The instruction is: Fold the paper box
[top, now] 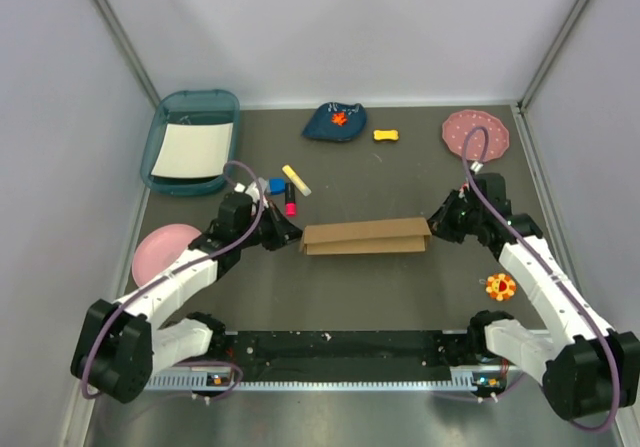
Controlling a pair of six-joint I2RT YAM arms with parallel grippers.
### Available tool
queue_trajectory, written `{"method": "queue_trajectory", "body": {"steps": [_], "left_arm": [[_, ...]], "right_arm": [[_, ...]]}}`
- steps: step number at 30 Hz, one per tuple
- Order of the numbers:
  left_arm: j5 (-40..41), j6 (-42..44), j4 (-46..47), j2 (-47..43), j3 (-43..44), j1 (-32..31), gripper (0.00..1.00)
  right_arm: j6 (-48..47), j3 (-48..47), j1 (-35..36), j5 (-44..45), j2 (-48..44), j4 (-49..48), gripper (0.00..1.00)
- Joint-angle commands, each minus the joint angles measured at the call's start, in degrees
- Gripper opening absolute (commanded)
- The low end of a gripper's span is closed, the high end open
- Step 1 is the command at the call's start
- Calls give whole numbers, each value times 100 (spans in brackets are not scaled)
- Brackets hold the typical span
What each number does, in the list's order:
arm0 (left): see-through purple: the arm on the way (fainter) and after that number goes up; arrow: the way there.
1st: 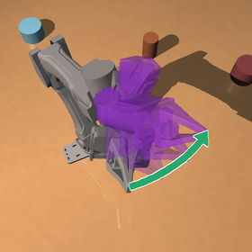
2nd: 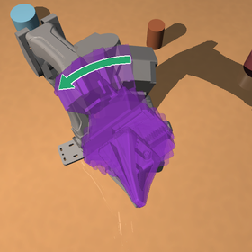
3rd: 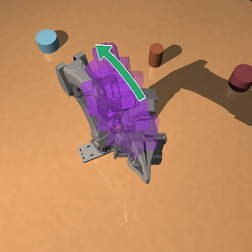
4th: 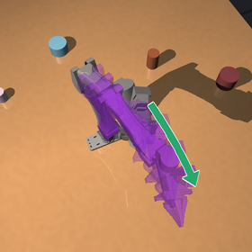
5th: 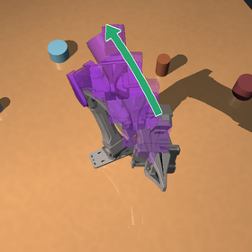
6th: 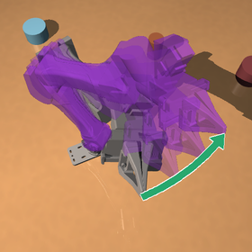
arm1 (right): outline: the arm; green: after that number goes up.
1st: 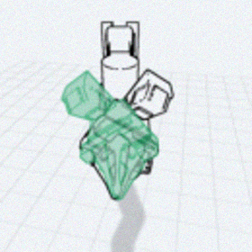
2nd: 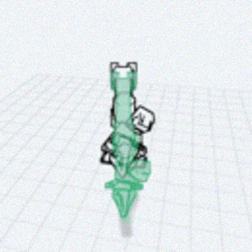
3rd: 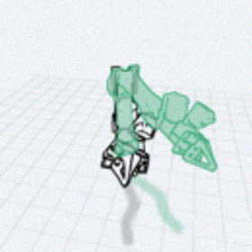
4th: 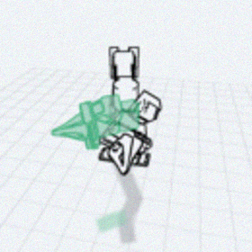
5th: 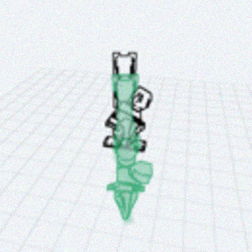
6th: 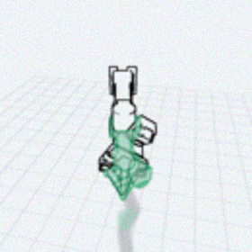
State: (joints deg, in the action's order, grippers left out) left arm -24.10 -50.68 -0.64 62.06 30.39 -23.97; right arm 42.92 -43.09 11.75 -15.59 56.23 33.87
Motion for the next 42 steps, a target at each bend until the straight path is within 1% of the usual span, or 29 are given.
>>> {"method": "queue_trajectory", "body": {"steps": [1,10,15,19,20,23,24,25,33,37,38,42], "left_arm": [[-579,-197,574,315,353,-99,0],[-509,-57,434,833,819,-29,3],[-429,136,241,1027,1083,85,5],[-280,339,91,1053,1267,190,6],[-210,400,-101,1053,1276,217,7],[-148,488,-155,1088,1311,313,10],[-70,515,-225,1106,1329,340,14],[-43,532,-243,1098,1346,383,15],[19,646,-278,1370,1399,489,19],[273,743,-454,1291,1478,594,25],[465,839,-663,1221,1513,612,28],[976,1059,-1086,984,1645,691,33]], "right_arm": [[-38,-419,64,-515,309,-354,6],[-266,-727,-50,-515,1021,-530,10],[-407,-832,-296,-480,1233,-548,12],[-547,-903,-392,-269,1163,-513,16],[-565,-912,-419,-164,1145,-469,17],[-591,-947,-498,82,1101,-408,22],[-591,-964,-542,144,1092,-381,24],[-591,-973,-559,197,1066,-372,25],[-714,-1113,-586,574,1075,-250,29],[-811,-1315,-691,899,908,-30,31],[-846,-1386,-735,1100,847,49,31],[-1065,-1719,-727,1542,293,366,33]]}}
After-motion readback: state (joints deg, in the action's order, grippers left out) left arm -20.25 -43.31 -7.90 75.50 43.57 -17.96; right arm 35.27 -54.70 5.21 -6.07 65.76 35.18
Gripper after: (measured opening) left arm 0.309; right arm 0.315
